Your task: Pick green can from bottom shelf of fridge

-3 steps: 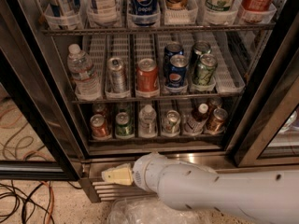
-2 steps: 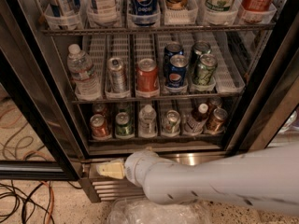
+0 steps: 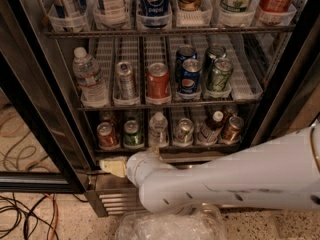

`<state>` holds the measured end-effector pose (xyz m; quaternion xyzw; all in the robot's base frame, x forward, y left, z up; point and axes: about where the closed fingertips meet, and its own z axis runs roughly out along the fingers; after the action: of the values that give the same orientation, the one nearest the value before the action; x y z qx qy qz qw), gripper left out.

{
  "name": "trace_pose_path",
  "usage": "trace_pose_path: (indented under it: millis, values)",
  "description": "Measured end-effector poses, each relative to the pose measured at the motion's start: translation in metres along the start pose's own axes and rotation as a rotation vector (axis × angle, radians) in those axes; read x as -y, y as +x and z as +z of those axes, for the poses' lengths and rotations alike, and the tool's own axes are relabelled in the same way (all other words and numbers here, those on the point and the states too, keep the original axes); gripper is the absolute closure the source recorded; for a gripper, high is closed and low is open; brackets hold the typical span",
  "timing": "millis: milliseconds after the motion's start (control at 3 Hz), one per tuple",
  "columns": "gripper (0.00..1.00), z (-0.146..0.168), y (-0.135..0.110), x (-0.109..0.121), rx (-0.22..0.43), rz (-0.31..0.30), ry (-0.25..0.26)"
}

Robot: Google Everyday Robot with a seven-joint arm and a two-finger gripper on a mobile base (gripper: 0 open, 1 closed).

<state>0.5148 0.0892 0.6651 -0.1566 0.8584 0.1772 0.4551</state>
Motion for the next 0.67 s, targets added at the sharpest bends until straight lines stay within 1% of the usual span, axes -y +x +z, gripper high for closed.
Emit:
trace_pose_path:
  millis: [333,667]
  values:
    - [0.00,0.000,0.000,0.000,0.000,0.000,0.000]
    - [0.00,0.013,0.007,-0.002,0.022,0.024,0.012]
